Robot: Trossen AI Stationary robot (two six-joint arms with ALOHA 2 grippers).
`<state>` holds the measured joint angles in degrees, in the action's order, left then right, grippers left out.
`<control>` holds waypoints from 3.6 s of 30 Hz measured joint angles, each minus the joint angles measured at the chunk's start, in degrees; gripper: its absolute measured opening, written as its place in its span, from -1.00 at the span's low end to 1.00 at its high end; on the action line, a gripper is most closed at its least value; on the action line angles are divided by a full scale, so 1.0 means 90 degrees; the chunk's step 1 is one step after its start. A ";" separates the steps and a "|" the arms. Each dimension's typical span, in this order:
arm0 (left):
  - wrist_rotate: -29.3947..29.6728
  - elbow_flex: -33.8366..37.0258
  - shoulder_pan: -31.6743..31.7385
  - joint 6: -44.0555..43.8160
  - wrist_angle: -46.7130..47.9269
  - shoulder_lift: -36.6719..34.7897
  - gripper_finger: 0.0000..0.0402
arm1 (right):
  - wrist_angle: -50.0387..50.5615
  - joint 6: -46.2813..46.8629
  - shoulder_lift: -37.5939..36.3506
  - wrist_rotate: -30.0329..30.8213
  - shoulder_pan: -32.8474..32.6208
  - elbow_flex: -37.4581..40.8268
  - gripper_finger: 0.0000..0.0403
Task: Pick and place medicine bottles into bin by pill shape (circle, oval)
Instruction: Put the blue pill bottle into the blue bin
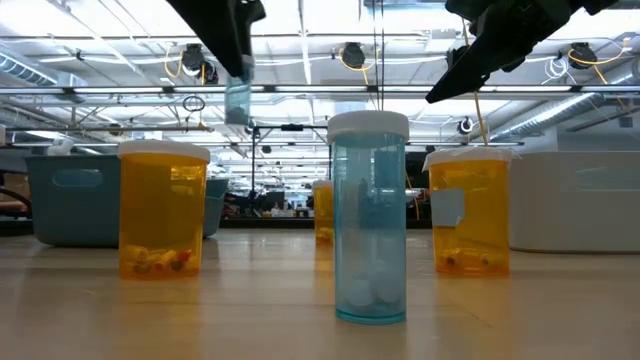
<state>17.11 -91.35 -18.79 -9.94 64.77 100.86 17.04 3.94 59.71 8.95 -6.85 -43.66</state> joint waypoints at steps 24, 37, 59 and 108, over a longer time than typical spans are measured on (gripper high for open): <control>0.0447 0.3151 0.0295 -0.1818 -0.0430 -0.2036 -0.32 | -0.0028 0.0023 0.0000 -0.0002 0.0000 0.0000 0.43; 0.0201 0.4243 0.0521 -0.1761 -0.1825 -0.2117 -0.32 | -0.0030 0.0015 0.0001 0.0000 0.0000 0.0000 0.43; -0.0005 0.4836 0.0544 -0.1408 -0.2545 -0.2117 -0.32 | -0.0027 0.0015 0.0000 0.0000 0.0000 0.0000 0.43; 0.0374 0.2375 -0.0482 -0.0371 -0.3229 -0.2115 0.18 | -0.0020 0.0107 0.0001 0.0000 0.0000 0.0000 0.43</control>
<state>20.47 -69.97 -23.13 -13.28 35.71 81.82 16.86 4.91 59.71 8.95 -6.85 -43.66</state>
